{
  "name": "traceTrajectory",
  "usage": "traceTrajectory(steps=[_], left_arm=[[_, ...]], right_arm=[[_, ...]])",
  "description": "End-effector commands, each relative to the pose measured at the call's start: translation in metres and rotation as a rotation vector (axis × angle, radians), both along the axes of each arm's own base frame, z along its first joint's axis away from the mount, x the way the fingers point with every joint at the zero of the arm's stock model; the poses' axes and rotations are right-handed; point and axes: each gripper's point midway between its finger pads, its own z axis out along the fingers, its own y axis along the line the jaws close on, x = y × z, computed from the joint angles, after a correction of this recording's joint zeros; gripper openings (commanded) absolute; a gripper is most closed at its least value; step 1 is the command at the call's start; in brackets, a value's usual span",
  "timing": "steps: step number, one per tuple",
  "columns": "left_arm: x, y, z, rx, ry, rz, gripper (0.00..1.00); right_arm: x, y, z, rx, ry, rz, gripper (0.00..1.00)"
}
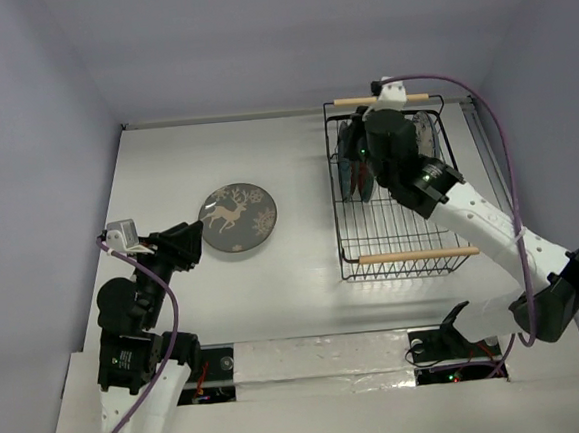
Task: Unload the plates from the dish rack
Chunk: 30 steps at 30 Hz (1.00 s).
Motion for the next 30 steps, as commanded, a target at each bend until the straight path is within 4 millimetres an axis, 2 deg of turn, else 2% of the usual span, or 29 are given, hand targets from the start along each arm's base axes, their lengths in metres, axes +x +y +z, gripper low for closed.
traceTrajectory(steps=[1,2,3,6,9,13,16,18,23,26,27,30], left_arm=[[-0.004,0.000,0.018,-0.009,-0.067,-0.006,0.39],[-0.004,0.000,0.018,-0.009,-0.067,-0.006,0.39],[-0.004,0.000,0.018,-0.009,-0.067,-0.006,0.39],[-0.003,0.000,0.019,-0.009,-0.065,-0.008,0.39],[-0.003,-0.001,0.017,-0.009,-0.061,-0.009,0.39],[-0.003,-0.001,0.018,-0.008,-0.064,-0.009,0.39],[-0.003,-0.002,0.018,-0.009,-0.064,-0.015,0.39],[-0.002,-0.002,0.017,-0.007,-0.060,-0.017,0.39],[-0.001,-0.003,0.016,-0.006,-0.058,-0.020,0.39],[-0.001,-0.003,0.016,-0.006,-0.057,-0.020,0.39],[-0.001,-0.003,0.016,-0.007,-0.055,-0.021,0.39],[0.000,-0.003,0.016,-0.006,-0.055,-0.018,0.39]], right_arm=[[0.013,-0.051,-0.035,-0.170,0.076,-0.120,0.04],[0.014,-0.057,-0.036,-0.185,0.084,-0.136,0.15],[0.015,-0.057,-0.043,-0.217,0.107,-0.135,0.38],[0.024,-0.083,-0.049,-0.299,0.134,-0.251,0.60],[0.035,-0.107,-0.063,-0.361,0.173,-0.342,0.63],[0.041,-0.116,-0.075,-0.366,0.192,-0.359,0.63],[0.042,-0.104,-0.078,-0.333,0.182,-0.299,0.61],[0.042,-0.092,-0.070,-0.293,0.155,-0.230,0.61],[0.044,-0.082,-0.059,-0.252,0.129,-0.193,0.62],[0.049,-0.073,-0.063,-0.256,0.139,-0.151,0.60],[0.050,-0.070,-0.064,-0.259,0.148,-0.140,0.56],[0.059,-0.059,-0.079,-0.271,0.172,-0.107,0.52]])
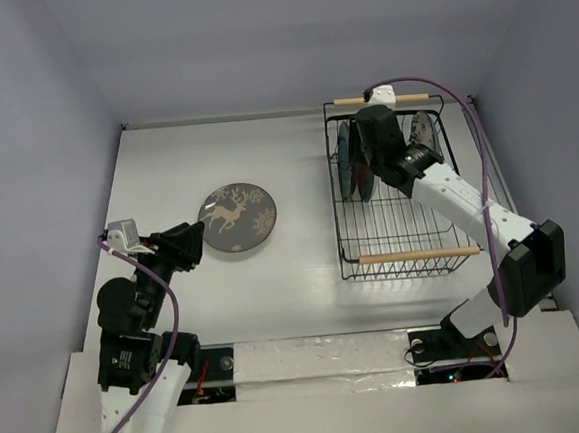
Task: Unload the plates from the dish rack
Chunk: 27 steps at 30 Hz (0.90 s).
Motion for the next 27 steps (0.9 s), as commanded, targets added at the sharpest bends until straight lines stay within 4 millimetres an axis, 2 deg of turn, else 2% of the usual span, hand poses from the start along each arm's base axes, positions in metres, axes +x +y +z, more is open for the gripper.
traceTrajectory(steps=[1,5,8,12,14,17,18,21,24,27], left_arm=[[0.000,-0.001,0.016,-0.007,-0.055,-0.005,0.39],[0.000,-0.001,0.016,-0.007,-0.055,-0.007,0.39],[0.000,-0.001,0.015,-0.005,-0.054,-0.008,0.39],[0.000,-0.001,0.017,-0.006,-0.058,-0.007,0.40],[0.000,-0.001,0.016,-0.005,-0.055,-0.008,0.40],[0.000,-0.001,0.017,-0.007,-0.058,-0.008,0.40],[0.000,-0.001,0.016,-0.005,-0.057,-0.008,0.40],[-0.001,-0.001,0.017,-0.006,-0.060,-0.008,0.40],[-0.001,0.000,0.017,-0.008,-0.059,-0.005,0.40],[-0.001,0.000,0.018,-0.008,-0.062,-0.005,0.40]], right_arm=[[0.016,0.023,0.002,0.024,-0.018,0.071,0.52],[0.027,0.027,-0.016,-0.003,0.019,0.061,0.55],[0.032,0.029,-0.021,-0.015,0.026,0.056,0.56],[0.040,0.022,-0.038,-0.082,0.061,0.009,0.54],[0.043,0.018,-0.037,-0.110,0.060,-0.015,0.51],[0.044,0.006,-0.037,-0.169,0.067,-0.061,0.37],[0.045,0.003,-0.034,-0.179,0.061,-0.074,0.27],[0.045,0.000,-0.026,-0.199,0.053,-0.077,0.11],[0.045,0.003,-0.014,-0.213,0.034,-0.073,0.00],[0.043,0.005,0.001,-0.244,0.011,-0.074,0.00]])
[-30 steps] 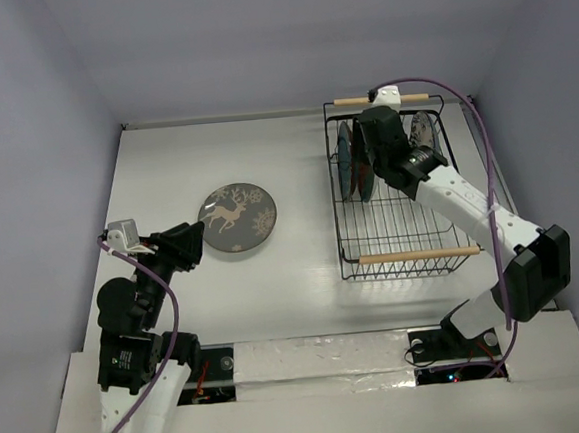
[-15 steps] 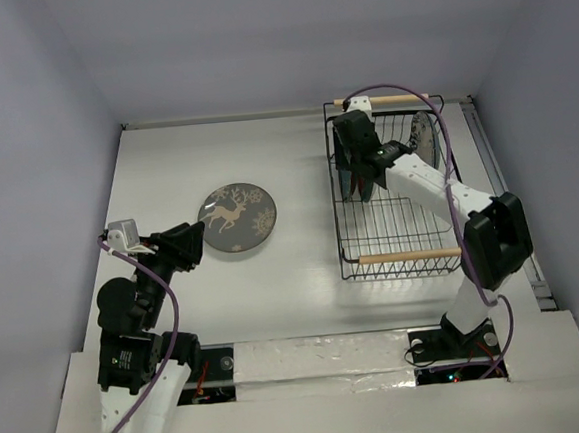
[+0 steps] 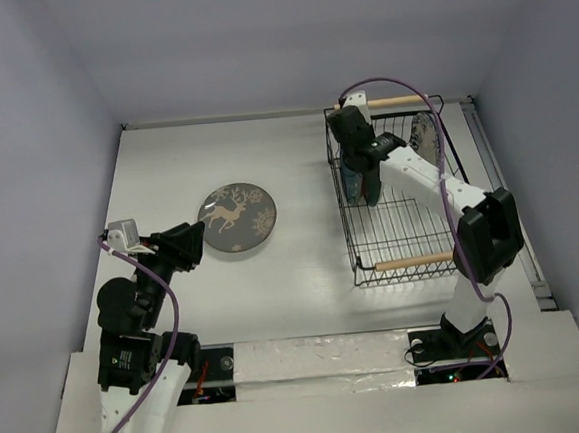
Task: Unload the plates from the dish rack
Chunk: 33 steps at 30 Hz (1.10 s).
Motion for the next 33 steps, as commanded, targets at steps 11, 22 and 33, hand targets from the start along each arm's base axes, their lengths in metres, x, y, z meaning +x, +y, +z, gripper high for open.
traceTrajectory(steps=[11,22,33], left_arm=[[-0.002,0.001,0.018,-0.010,-0.065,-0.001,0.40],[-0.002,0.000,0.018,-0.011,-0.064,-0.001,0.40],[-0.001,0.001,0.017,-0.011,-0.063,0.002,0.40]], right_arm=[[0.000,0.010,0.131,-0.070,-0.269,-0.045,0.00],[-0.060,-0.012,0.240,0.244,-0.510,-0.004,0.00],[-0.088,0.114,0.247,0.801,-0.472,0.506,0.00]])
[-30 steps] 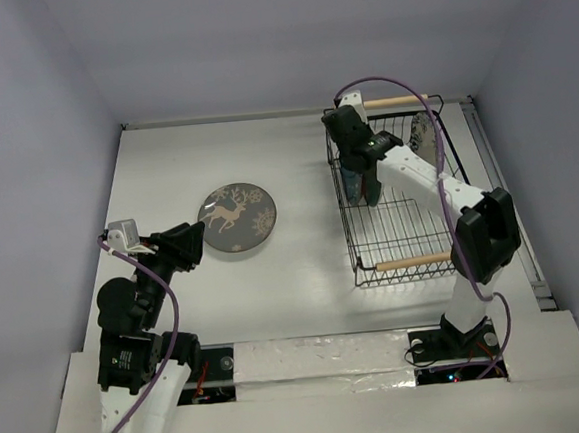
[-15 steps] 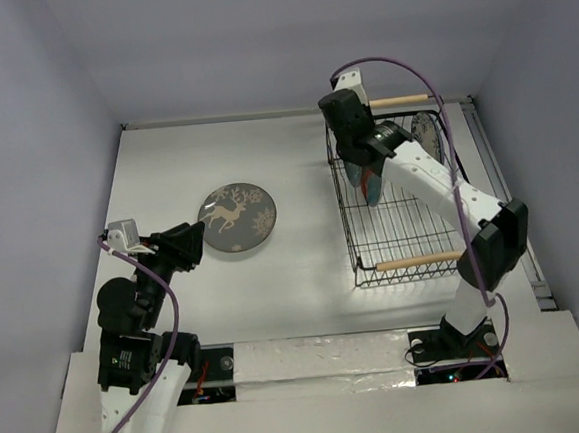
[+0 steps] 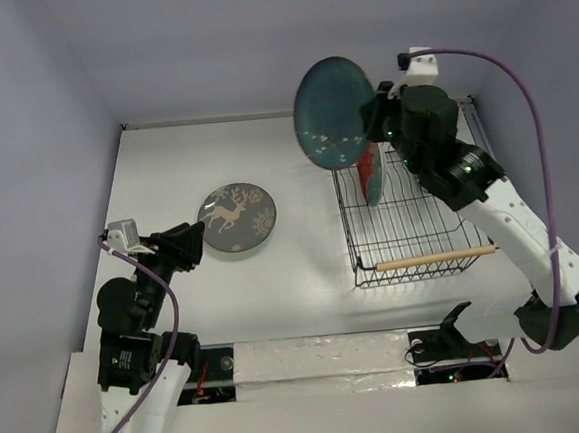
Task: Unload the plates from the dish rack
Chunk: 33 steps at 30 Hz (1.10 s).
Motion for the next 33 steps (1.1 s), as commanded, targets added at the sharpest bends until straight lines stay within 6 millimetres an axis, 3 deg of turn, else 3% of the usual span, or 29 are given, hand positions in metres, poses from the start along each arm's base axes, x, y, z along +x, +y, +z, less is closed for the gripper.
traceTrajectory(steps=[1,2,4,6,7,8,9,11,14,19,27,33], left_arm=[[-0.001,0.001,0.017,-0.011,-0.063,0.002,0.40],[-0.001,0.001,0.018,-0.011,-0.063,0.004,0.40],[-0.001,0.001,0.017,-0.011,-0.061,0.004,0.40],[-0.002,0.002,0.018,-0.011,-0.063,0.007,0.40],[-0.001,0.002,0.017,-0.009,-0.062,0.005,0.40],[-0.001,0.002,0.018,-0.010,-0.063,0.007,0.40],[-0.001,0.002,0.018,-0.010,-0.063,0.007,0.40],[-0.002,0.001,0.018,-0.009,-0.063,0.004,0.40],[-0.002,0.001,0.019,-0.010,-0.068,0.004,0.40],[-0.002,0.001,0.018,-0.010,-0.066,0.004,0.40],[-0.002,0.001,0.018,-0.010,-0.065,0.002,0.40],[-0.002,0.001,0.018,-0.010,-0.065,0.004,0.40]], right_arm=[[0.003,0.105,0.015,0.277,-0.061,0.358,0.00],[0.009,0.121,0.001,0.317,-0.019,0.389,0.00],[0.002,0.158,-0.003,0.383,-0.003,0.525,0.00],[0.007,0.189,-0.030,0.431,0.084,0.588,0.00],[0.006,0.203,-0.027,0.461,0.070,0.631,0.00],[0.008,0.211,-0.029,0.492,0.090,0.641,0.00],[0.011,0.226,-0.048,0.496,0.131,0.656,0.00],[0.012,0.242,-0.057,0.541,0.159,0.685,0.00],[0.017,0.266,-0.090,0.565,0.226,0.694,0.00],[0.032,0.294,-0.153,0.592,0.340,0.701,0.00],[0.047,0.301,-0.196,0.598,0.395,0.639,0.00],[0.051,0.301,-0.213,0.616,0.410,0.601,0.00]])
